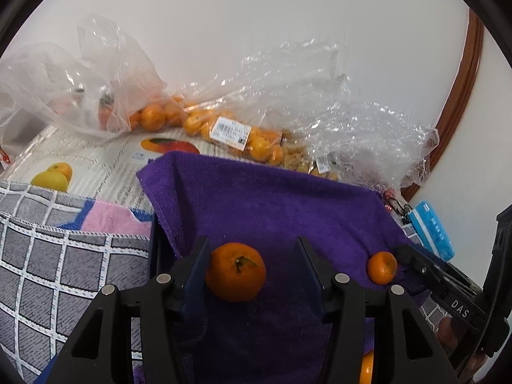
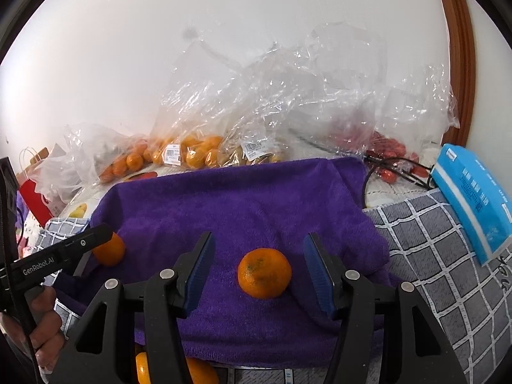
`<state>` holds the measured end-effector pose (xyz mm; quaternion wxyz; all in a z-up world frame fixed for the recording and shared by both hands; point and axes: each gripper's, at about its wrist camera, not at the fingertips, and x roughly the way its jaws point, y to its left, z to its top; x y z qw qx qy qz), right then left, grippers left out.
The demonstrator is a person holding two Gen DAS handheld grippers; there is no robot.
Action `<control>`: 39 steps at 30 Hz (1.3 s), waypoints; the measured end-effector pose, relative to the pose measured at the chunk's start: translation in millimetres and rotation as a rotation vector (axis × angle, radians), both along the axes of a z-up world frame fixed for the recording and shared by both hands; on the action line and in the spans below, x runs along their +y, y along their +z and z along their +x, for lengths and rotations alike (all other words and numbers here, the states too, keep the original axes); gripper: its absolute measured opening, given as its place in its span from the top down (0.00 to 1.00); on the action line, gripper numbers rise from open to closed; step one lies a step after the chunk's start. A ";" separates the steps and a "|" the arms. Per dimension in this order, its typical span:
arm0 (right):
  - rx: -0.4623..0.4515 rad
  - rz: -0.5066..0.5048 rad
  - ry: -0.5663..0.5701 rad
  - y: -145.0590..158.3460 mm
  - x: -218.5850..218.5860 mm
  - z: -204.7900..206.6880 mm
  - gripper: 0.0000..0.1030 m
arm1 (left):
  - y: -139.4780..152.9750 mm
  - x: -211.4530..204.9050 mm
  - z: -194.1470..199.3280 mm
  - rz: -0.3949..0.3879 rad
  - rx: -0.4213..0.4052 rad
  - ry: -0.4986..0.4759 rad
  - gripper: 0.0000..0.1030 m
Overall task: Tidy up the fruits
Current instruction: 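Raise both open grippers away from the oranges on the towel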
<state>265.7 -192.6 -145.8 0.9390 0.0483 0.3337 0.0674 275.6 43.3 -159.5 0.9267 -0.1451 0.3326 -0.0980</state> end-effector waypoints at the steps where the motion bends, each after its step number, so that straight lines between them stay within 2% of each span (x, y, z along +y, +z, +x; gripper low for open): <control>1: 0.004 0.008 0.008 0.2 0.2 -0.4 0.44 | 1.8 0.4 -1.9 0.001 -0.015 0.008 0.50; 5: 0.010 -0.007 -0.012 1.2 1.9 -0.8 0.44 | 9.8 0.6 -11.2 0.000 -0.084 0.025 0.50; 8: -0.003 -0.016 -0.038 3.6 0.8 -2.1 0.44 | 14.5 -0.2 -16.6 0.004 -0.112 0.027 0.50; 12: 0.032 0.017 -0.045 6.6 -3.1 -0.4 0.44 | 18.7 -0.8 -19.6 0.024 -0.126 0.044 0.50; 17: 0.051 0.032 -0.030 7.5 -2.2 0.2 0.44 | 18.4 6.1 -18.8 -0.019 -0.092 0.041 0.50; 20: 0.059 0.023 -0.012 8.4 2.3 -0.5 0.45 | 22.6 9.8 -18.0 -0.003 -0.086 0.056 0.50; 22: 0.058 0.033 0.007 11.1 5.1 -2.6 0.50 | 26.1 11.1 -18.1 0.002 -0.085 0.063 0.50; 27: 0.038 -0.012 0.023 23.1 12.6 -11.8 0.50 | 46.7 12.6 -23.1 0.068 -0.086 0.095 0.51; 33: -0.015 -0.018 0.036 37.4 8.6 -50.3 0.50 | 58.2 20.2 -58.3 0.095 -0.074 0.105 0.51; 39: 0.047 -0.030 0.060 16.0 1.4 -81.2 0.50 | 36.3 27.1 -93.2 0.087 0.009 0.103 0.50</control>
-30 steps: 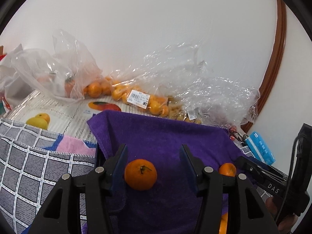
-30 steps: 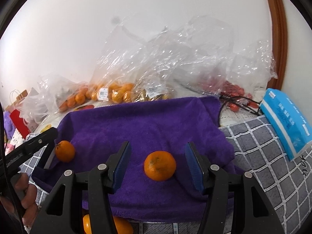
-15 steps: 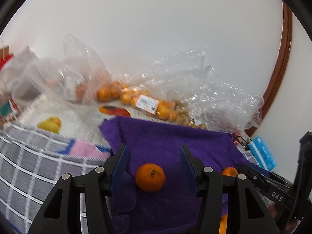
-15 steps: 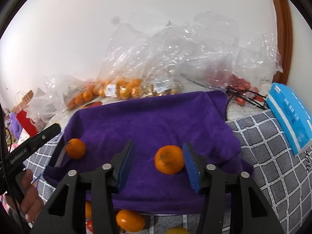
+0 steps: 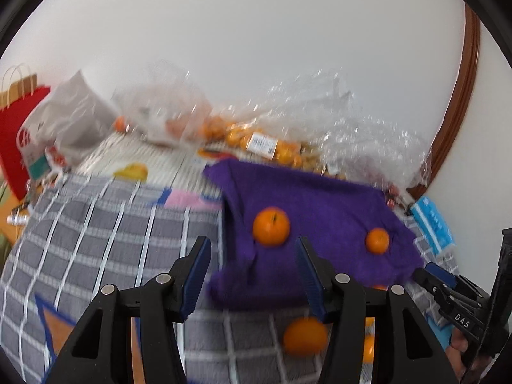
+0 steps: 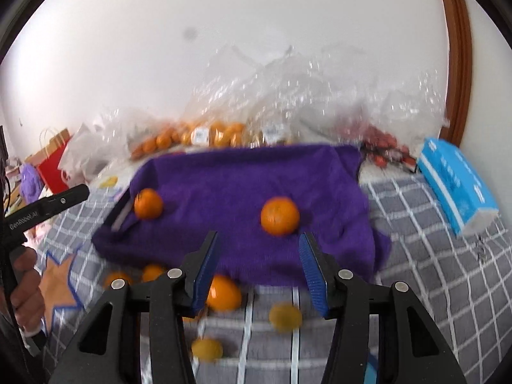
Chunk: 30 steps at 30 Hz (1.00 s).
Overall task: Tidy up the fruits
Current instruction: 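Raise both open grippers away from the oranges on the towel, then grasp a yellow fruit with the right gripper while the left gripper grasps a large orange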
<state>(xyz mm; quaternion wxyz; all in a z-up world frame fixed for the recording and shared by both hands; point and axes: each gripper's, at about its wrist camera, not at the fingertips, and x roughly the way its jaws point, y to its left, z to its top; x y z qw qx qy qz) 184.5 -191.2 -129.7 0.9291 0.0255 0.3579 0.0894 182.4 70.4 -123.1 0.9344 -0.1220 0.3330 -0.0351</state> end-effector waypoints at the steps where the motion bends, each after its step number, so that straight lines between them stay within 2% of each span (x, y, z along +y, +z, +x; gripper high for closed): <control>1: 0.011 -0.002 -0.001 -4.9 -2.2 -4.8 0.50 | -6.3 0.5 -6.1 0.008 0.023 0.000 0.50; 6: 0.077 0.006 0.013 -34.1 -7.9 -6.9 0.53 | -23.8 1.5 -28.9 0.004 0.067 -0.006 0.50; 9: 0.148 -0.022 -0.002 -47.8 -5.6 0.5 0.73 | -28.7 -3.1 -41.6 0.007 0.079 -0.028 0.50; 14: 0.104 -0.022 0.008 -43.8 -5.6 -7.0 0.73 | -30.0 -23.2 -44.3 -0.010 0.089 -0.102 0.50; 20: 0.082 0.023 -0.020 -39.7 -16.2 -13.2 0.73 | -44.6 -53.0 -29.9 0.025 0.139 -0.168 0.49; 24: 0.087 0.023 -0.024 -39.8 -17.6 -13.4 0.73 | -59.2 -62.1 -22.4 0.061 0.175 -0.153 0.47; 30: 0.140 -0.022 -0.024 -47.9 -10.9 -5.9 0.73 | -58.9 -65.5 -22.9 0.088 0.176 -0.148 0.49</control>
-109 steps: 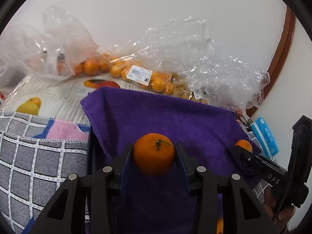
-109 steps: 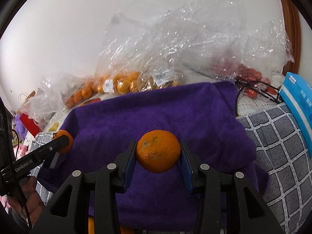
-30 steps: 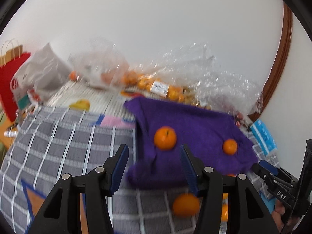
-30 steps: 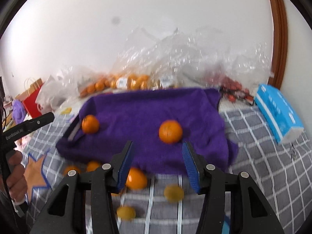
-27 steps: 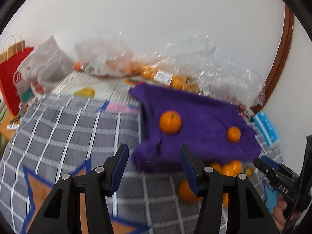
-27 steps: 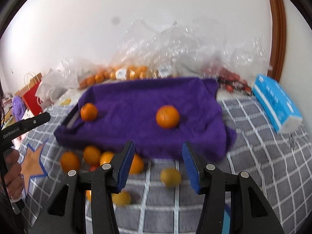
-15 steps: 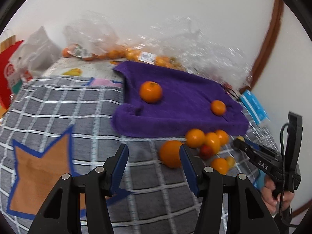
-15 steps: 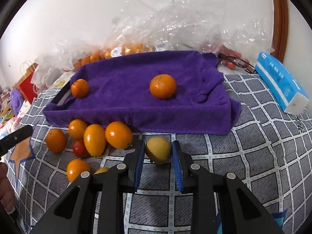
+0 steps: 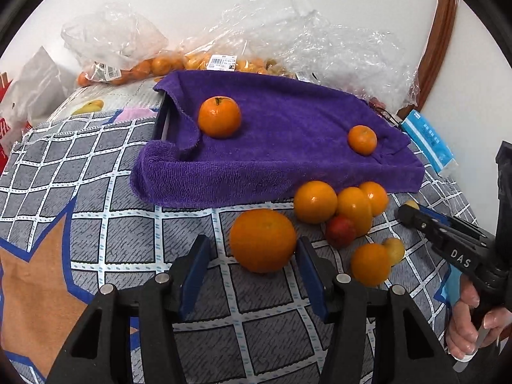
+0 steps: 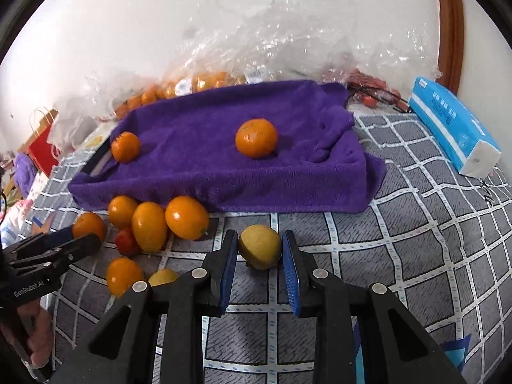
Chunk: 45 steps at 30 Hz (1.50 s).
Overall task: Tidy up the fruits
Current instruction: 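Grasp a yellow fruit with the right gripper while the left gripper grasps a large orange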
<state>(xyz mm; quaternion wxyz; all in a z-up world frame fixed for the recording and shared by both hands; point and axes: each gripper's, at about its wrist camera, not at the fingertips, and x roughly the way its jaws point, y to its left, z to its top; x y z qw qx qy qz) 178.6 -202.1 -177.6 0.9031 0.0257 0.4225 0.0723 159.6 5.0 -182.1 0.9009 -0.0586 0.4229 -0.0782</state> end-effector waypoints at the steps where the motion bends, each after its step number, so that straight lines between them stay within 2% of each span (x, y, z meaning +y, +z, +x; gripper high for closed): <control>1: 0.004 -0.015 0.001 -0.8 2.1 0.9 0.73 | 0.1 -0.7 -0.2 0.005 0.000 0.000 0.49; 2: 0.001 -0.026 0.003 -0.5 4.0 0.5 0.73 | 0.5 -0.7 -0.8 0.005 -0.001 -0.001 0.50; 4: 0.013 -0.029 0.014 -2.4 5.2 1.6 0.72 | 0.7 3.4 -0.7 -0.033 -0.005 -0.014 0.62; 8: 0.003 -0.042 0.037 -1.8 9.6 -0.8 0.73 | 2.7 28.4 -5.4 -0.215 -0.043 -0.007 0.63; 9: -0.013 -0.035 0.044 0.3 9.3 -3.2 0.73 | 4.3 30.6 -8.3 -0.220 -0.059 0.008 0.63; 14: -0.068 -0.016 0.038 8.3 5.4 -11.9 0.73 | 9.9 21.8 -13.5 -0.185 -0.091 -0.008 0.63; 26: -0.178 -0.006 0.084 23.1 11.2 -27.5 0.73 | 15.7 26.7 -17.4 -0.186 -0.136 0.011 0.63; 35: -0.167 0.037 0.041 21.9 0.6 -24.5 0.73 | 20.0 34.2 -20.9 -0.194 -0.178 0.045 0.63; 39: -0.200 0.042 0.021 25.6 -2.1 -28.6 0.73 | 23.7 39.0 -24.6 -0.198 -0.214 0.079 0.63; 45: -0.213 0.056 0.000 27.5 -7.0 -29.4 0.73 | 24.2 39.8 -24.9 -0.197 -0.215 0.086 0.63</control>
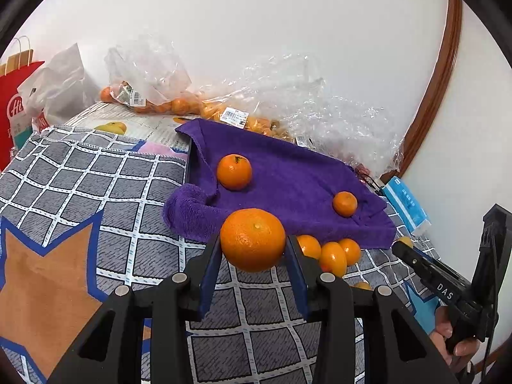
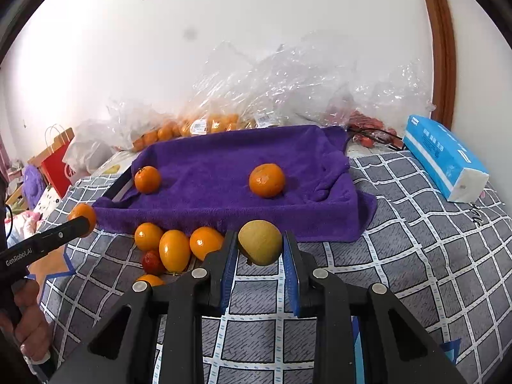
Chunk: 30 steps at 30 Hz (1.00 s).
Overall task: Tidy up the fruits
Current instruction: 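Grasp a yellow fruit with the right gripper while the left gripper grasps a large orange, then lift both held fruits and carry them over the purple towel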
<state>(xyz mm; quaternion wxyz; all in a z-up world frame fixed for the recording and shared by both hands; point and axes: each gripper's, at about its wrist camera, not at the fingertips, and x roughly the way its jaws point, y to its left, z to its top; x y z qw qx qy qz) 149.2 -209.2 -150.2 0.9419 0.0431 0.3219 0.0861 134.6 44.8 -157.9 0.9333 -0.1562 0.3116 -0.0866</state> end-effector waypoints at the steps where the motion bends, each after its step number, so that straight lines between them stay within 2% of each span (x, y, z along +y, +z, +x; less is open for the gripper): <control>1: -0.003 0.005 -0.003 0.4 -1.4 -0.1 0.73 | 0.1 0.3 0.0 0.000 0.000 0.001 0.63; 7: -0.042 -0.001 -0.009 4.9 -0.4 -5.3 0.73 | 1.7 0.8 -4.0 0.008 -0.015 0.010 0.63; 15: -0.031 0.014 -0.021 3.8 -5.0 -3.1 0.73 | 0.9 1.7 -3.6 0.001 -0.006 0.014 0.63; 19: -0.056 -0.002 -0.016 6.3 -2.0 -6.8 0.73 | 1.7 1.2 -5.2 0.009 -0.015 0.017 0.63; 30: -0.119 -0.004 -0.040 13.9 -4.3 -15.1 0.73 | 3.5 11.4 -6.4 -0.040 -0.029 0.054 0.63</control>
